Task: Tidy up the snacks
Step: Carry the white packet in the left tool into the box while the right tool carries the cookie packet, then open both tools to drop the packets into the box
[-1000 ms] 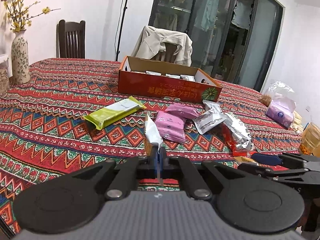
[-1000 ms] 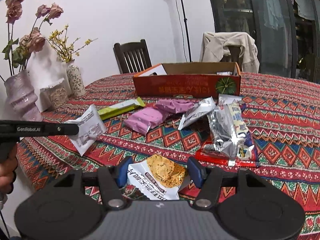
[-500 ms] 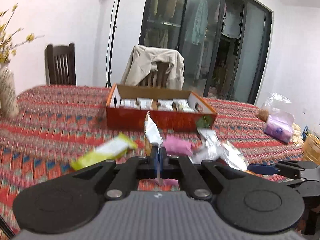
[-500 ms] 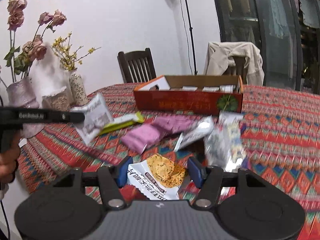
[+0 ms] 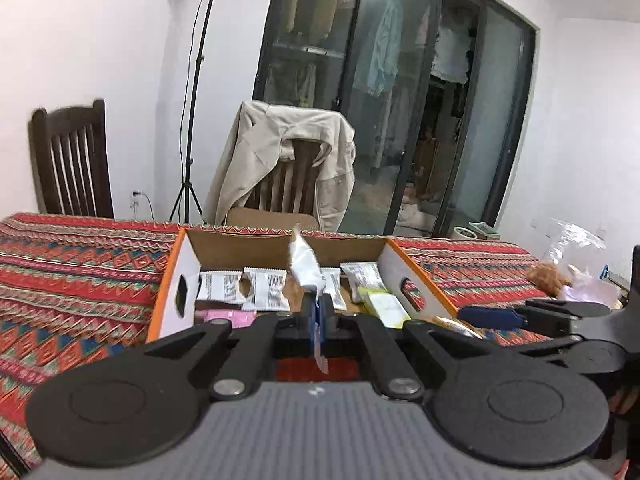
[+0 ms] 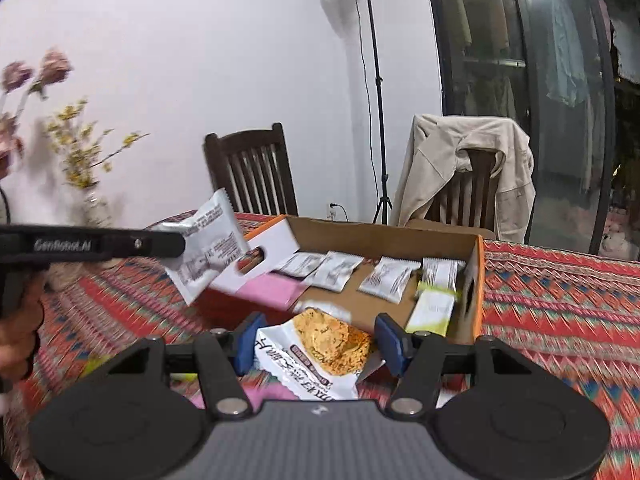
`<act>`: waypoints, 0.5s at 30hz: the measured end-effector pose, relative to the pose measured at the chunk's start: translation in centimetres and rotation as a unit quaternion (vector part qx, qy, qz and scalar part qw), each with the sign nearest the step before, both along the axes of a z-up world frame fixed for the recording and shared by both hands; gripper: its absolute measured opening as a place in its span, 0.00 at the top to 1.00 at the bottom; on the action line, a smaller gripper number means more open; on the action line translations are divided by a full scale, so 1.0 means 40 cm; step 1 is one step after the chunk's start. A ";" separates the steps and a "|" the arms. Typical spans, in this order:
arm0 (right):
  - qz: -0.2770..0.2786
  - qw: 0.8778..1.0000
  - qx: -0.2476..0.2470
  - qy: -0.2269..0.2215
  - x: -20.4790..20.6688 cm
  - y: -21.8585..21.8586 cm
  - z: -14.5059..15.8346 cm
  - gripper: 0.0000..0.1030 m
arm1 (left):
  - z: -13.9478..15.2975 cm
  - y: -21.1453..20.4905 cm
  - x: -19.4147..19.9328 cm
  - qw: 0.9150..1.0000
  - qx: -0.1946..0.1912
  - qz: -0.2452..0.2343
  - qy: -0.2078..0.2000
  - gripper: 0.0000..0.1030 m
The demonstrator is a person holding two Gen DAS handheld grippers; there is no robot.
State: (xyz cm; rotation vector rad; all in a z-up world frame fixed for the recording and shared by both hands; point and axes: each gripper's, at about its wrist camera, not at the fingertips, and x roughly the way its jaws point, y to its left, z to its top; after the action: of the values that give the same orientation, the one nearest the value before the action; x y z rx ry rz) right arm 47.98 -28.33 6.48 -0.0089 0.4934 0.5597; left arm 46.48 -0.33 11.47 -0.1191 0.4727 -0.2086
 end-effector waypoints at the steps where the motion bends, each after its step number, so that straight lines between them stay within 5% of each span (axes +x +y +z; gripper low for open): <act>1: -0.005 1.000 -0.003 0.003 0.045 0.011 0.000 0.42 | -0.007 0.002 0.033 1.000 -0.005 0.002 0.010 0.97; 8: -0.030 0.997 -0.008 0.070 0.300 0.064 -0.044 0.42 | -0.081 0.010 0.246 0.997 -0.045 0.002 0.068 0.97; 15: -0.043 0.991 -0.037 0.124 0.422 0.114 -0.123 0.41 | -0.165 -0.006 0.371 0.991 -0.053 0.001 0.123 0.96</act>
State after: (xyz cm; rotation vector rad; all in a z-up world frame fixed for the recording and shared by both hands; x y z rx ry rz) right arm 64.86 -23.76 1.56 0.0116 0.7540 0.4604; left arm 61.33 -0.58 4.89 -0.2502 0.7066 -0.2179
